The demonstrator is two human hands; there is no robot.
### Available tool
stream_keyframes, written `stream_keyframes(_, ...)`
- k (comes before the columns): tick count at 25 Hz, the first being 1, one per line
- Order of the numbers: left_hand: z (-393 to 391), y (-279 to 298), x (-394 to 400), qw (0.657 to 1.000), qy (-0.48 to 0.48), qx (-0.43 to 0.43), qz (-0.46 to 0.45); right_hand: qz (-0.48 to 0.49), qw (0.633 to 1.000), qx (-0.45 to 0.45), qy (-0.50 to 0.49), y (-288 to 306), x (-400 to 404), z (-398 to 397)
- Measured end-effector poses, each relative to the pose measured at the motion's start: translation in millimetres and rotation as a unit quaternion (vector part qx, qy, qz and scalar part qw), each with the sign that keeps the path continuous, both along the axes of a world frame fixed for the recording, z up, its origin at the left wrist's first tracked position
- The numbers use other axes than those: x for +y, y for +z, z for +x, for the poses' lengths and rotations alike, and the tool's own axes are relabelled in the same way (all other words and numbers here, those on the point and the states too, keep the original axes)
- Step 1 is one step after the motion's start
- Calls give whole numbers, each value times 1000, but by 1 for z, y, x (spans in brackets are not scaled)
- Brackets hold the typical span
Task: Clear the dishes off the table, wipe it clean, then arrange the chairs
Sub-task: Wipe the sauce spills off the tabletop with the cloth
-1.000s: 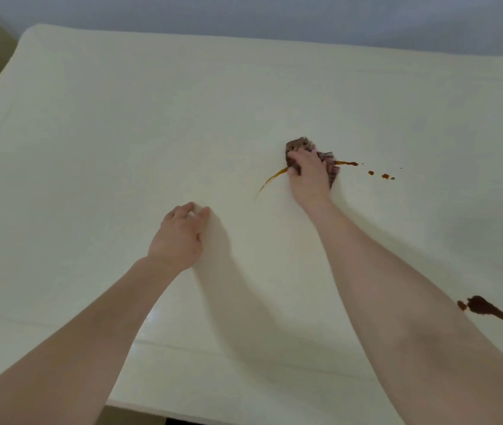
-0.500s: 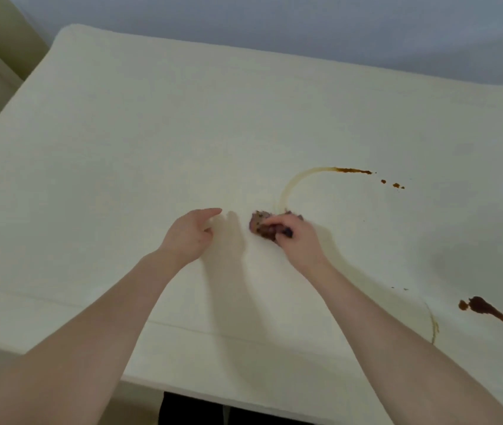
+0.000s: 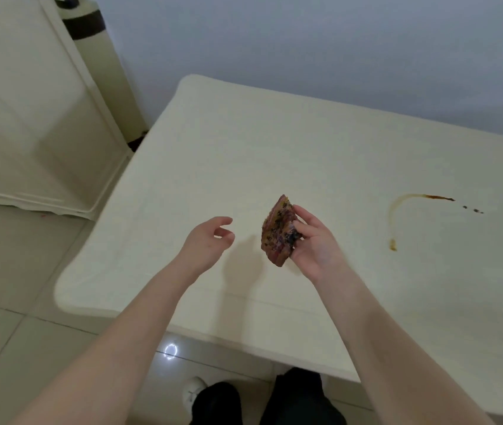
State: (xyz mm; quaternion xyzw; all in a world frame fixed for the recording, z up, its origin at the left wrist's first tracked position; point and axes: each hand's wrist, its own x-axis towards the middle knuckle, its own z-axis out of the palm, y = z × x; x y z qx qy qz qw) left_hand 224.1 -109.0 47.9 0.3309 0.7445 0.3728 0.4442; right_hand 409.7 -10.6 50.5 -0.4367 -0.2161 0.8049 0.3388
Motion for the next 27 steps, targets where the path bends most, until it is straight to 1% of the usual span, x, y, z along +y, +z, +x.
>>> stream_keyframes(3, -60, 13, -23, 997, 4, -78, -2, 18, 999, 2, 29, 19, -26, -64)
stream_keyframes(5, -95, 23, -30, 995, 9, -102, 5, 42, 998, 12, 47, 34, -28, -107)
stream_keyframes(7, -129, 34, -35, 994, 33, -106, 18, 70, 994, 25, 83, 45, -24, -151)
stream_keyframes(11, -210, 48, -53, 985, 134, -98, 45, 98, 979, 40, 174, 60, -19, -261)
stream_keyframes(13, -253, 52, -63, 983, 154, -90, 51, 109, 973, 54, 195, 70, -25, -314)
stream_keyframes(16, -327, 59, -72, 982, 150, -100, 59, 122, 965, 88, 216, 84, -33, -398)
stream_keyframes(19, -406, 69, -77, 975, 126, -160, 89, 131, 961, 121, 209, 92, -45, -481)
stream_keyframes(23, -531, 91, -95, 960, 88, -238, 119, 133, 967, 142, 163, 103, -73, -604)
stream_keyframes(25, -593, 106, -110, 961, 80, -232, 125, 119, 970, 150, 150, 111, -92, -665)
stream_keyframes(27, -648, 121, -122, 963, 103, -209, 134, 117, 969, 156, 149, 122, -104, -719)
